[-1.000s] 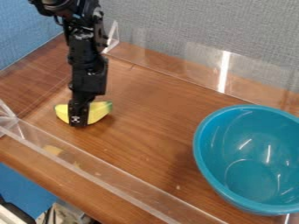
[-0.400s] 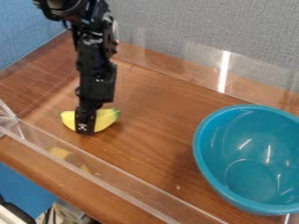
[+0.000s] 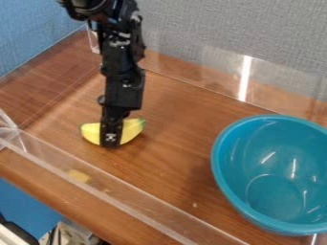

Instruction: Put the yellow object in the blue bowl

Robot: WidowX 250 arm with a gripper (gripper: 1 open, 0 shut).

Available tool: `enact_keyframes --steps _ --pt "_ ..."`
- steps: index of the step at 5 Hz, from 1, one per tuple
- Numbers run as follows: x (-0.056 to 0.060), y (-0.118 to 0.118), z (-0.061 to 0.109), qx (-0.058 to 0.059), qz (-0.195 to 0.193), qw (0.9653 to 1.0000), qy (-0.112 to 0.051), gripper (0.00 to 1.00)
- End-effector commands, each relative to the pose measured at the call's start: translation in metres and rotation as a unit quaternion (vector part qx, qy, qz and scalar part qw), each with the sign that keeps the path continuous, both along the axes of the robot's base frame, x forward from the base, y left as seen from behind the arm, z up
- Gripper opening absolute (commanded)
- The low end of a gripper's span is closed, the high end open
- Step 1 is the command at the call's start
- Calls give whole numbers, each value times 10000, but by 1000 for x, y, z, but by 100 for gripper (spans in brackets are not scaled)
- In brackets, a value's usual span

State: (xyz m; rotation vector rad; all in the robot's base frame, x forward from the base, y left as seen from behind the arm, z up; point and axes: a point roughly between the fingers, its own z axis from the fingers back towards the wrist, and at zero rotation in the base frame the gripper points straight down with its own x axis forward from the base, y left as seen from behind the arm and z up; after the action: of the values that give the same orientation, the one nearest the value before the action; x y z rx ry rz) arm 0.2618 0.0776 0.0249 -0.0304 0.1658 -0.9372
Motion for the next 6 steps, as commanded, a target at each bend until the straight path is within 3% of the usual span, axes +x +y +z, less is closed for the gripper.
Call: enact_keyframes --steps 1,2,3,4,5,6 --pt "13 -4 3 -61 224 9997 -43 0" --pt "9 -5 4 -112 347 9993 10 0" --pt "4 -14 31 101 1085 9940 -5 0" --pt "-1 -24 63 375 1912 9808 23 0" --pt "1 -35 107 591 2389 9692 -128 0" --pt "3 -51 151 711 2722 9589 -374 0"
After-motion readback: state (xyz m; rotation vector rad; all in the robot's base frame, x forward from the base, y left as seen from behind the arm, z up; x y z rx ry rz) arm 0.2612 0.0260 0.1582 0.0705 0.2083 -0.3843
